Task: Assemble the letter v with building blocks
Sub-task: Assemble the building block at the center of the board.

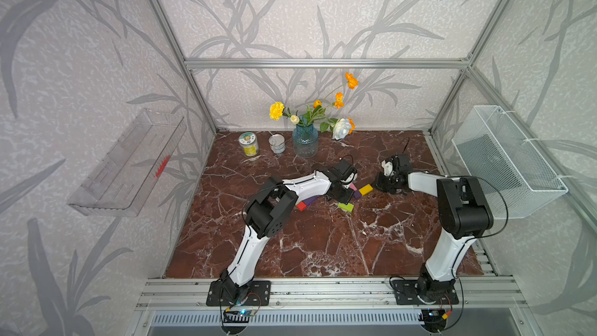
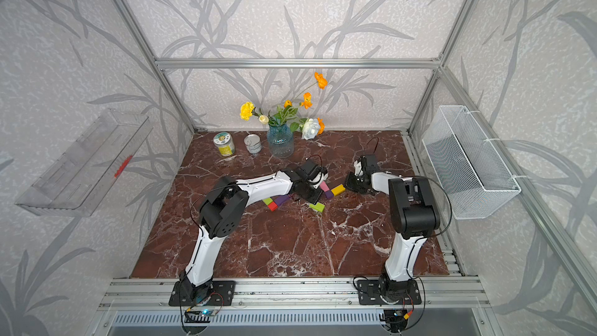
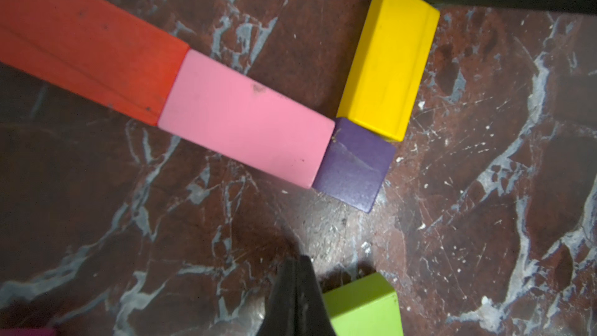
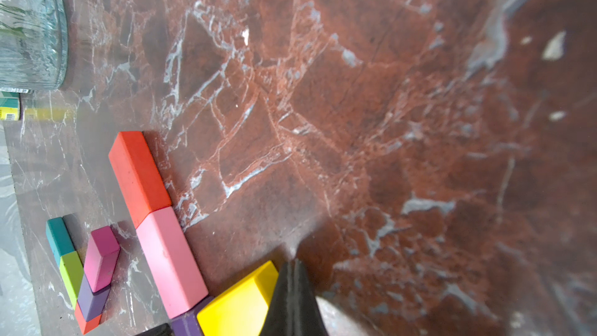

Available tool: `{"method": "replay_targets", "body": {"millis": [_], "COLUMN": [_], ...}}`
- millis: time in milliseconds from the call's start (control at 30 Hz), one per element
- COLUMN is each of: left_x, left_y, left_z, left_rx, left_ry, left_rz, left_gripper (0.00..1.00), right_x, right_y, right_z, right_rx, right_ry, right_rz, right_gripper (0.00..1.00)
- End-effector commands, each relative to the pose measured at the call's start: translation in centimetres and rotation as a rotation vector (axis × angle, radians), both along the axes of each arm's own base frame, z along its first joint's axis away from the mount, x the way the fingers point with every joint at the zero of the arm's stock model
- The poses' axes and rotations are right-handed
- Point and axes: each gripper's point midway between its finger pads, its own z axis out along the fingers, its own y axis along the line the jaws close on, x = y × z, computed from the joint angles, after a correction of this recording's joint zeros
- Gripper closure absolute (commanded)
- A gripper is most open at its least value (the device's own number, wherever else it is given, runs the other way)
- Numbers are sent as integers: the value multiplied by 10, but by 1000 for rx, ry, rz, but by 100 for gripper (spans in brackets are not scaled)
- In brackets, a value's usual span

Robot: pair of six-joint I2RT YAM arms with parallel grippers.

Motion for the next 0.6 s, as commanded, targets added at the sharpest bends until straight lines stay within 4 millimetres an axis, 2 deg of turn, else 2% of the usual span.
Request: {"method": "replay_targets", "body": {"millis": [0, 567], "left_x": [1, -2], "left_y": [-4, -5], "left_z": [-4, -8], "left_rx": [-1, 4], "left_ry": [18, 38], "left_rz": [-8, -18], "left_gripper": [100, 100], "right_x": [-6, -7], "right_y": [-1, 1], "right_z": [-2, -6], "right_rx": [7, 20], "right_ry": [13, 14], "right_rz": [-6, -9], "right_gripper": [100, 100]}}
